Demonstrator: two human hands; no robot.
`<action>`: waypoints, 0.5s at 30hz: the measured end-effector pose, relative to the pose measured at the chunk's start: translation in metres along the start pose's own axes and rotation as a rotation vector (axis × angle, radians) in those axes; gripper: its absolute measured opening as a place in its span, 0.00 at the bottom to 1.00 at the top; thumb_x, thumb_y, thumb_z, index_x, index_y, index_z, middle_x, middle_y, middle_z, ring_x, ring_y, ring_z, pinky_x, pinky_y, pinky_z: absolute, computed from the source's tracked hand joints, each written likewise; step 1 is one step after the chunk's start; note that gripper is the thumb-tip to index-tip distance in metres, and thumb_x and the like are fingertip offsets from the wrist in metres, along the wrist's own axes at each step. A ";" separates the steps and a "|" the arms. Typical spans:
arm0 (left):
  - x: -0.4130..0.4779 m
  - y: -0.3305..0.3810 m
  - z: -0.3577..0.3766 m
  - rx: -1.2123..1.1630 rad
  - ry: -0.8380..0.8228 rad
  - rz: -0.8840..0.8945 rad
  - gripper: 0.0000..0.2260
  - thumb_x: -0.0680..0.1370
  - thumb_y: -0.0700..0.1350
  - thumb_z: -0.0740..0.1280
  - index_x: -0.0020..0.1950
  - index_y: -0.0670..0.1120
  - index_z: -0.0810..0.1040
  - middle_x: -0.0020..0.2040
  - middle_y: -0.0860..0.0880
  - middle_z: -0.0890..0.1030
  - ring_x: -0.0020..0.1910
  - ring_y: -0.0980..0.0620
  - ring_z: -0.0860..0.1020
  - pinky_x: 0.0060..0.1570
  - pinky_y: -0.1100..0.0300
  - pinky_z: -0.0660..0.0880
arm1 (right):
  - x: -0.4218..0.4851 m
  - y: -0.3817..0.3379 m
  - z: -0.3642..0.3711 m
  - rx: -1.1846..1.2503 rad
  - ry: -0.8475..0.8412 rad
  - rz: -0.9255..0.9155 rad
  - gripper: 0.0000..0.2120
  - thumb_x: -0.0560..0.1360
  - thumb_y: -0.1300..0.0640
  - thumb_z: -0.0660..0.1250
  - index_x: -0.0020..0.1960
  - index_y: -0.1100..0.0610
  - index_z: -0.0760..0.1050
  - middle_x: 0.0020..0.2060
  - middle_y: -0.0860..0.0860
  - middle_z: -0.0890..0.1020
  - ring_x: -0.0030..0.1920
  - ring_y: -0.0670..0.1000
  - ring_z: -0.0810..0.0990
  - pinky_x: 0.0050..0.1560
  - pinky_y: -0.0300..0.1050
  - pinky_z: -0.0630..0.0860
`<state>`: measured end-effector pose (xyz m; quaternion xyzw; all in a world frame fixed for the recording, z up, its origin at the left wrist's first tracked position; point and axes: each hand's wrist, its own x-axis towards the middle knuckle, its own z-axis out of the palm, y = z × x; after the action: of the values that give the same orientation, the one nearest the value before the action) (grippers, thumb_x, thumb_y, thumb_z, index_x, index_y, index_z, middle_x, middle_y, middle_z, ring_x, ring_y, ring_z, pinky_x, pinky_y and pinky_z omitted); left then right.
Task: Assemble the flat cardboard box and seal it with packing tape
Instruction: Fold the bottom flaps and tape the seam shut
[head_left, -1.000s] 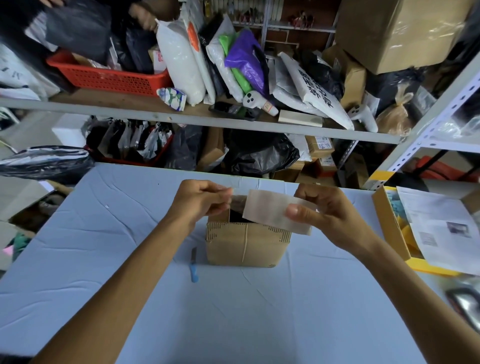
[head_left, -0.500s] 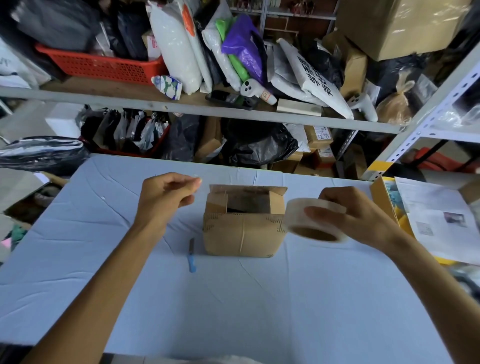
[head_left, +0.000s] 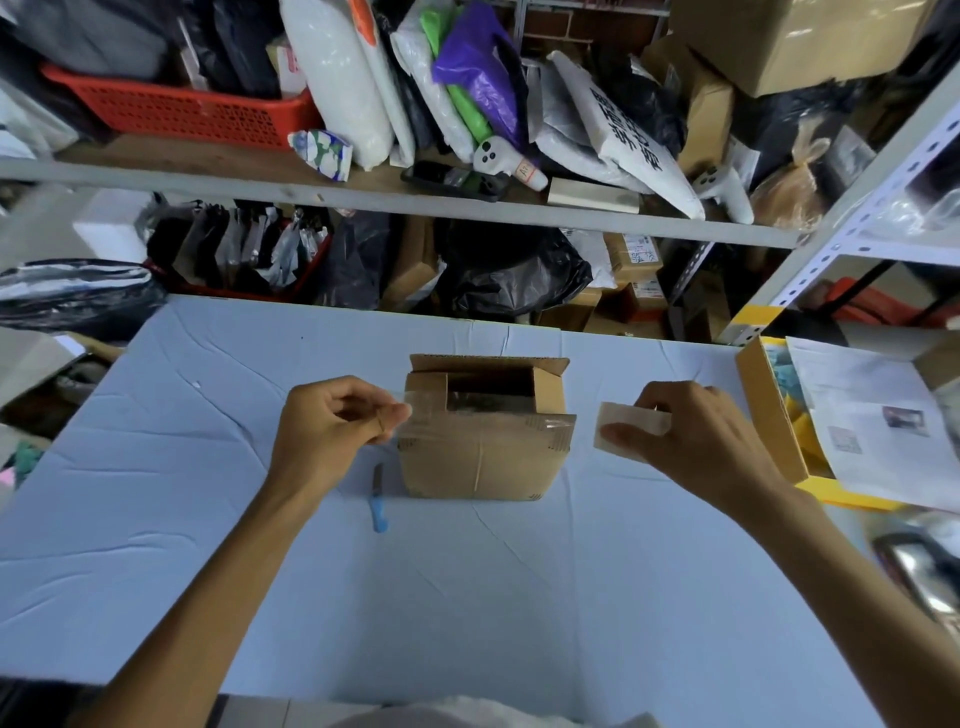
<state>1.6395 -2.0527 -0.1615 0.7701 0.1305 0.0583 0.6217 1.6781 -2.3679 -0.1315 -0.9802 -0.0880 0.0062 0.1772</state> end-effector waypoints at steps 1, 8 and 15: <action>0.000 -0.001 -0.001 0.003 -0.007 0.000 0.13 0.60 0.48 0.76 0.40 0.43 0.82 0.35 0.45 0.84 0.32 0.47 0.82 0.38 0.57 0.82 | 0.000 -0.001 0.002 -0.007 0.022 0.008 0.20 0.68 0.38 0.71 0.45 0.55 0.80 0.40 0.52 0.83 0.37 0.54 0.79 0.36 0.54 0.80; 0.003 -0.005 0.000 0.039 -0.068 -0.022 0.20 0.59 0.47 0.76 0.49 0.45 0.81 0.34 0.39 0.82 0.30 0.52 0.82 0.39 0.61 0.82 | 0.005 -0.004 0.002 -0.034 0.087 0.074 0.27 0.61 0.30 0.69 0.39 0.55 0.79 0.33 0.51 0.81 0.34 0.53 0.79 0.34 0.52 0.79; 0.006 -0.013 0.004 0.144 0.030 0.062 0.11 0.65 0.47 0.77 0.41 0.43 0.82 0.37 0.46 0.83 0.32 0.53 0.81 0.36 0.59 0.82 | 0.008 -0.008 0.007 -0.037 0.113 0.100 0.22 0.65 0.36 0.72 0.39 0.56 0.79 0.34 0.52 0.81 0.35 0.54 0.79 0.34 0.51 0.78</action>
<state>1.6447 -2.0522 -0.1757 0.8155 0.1199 0.0795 0.5606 1.6840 -2.3570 -0.1348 -0.9853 -0.0290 -0.0418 0.1633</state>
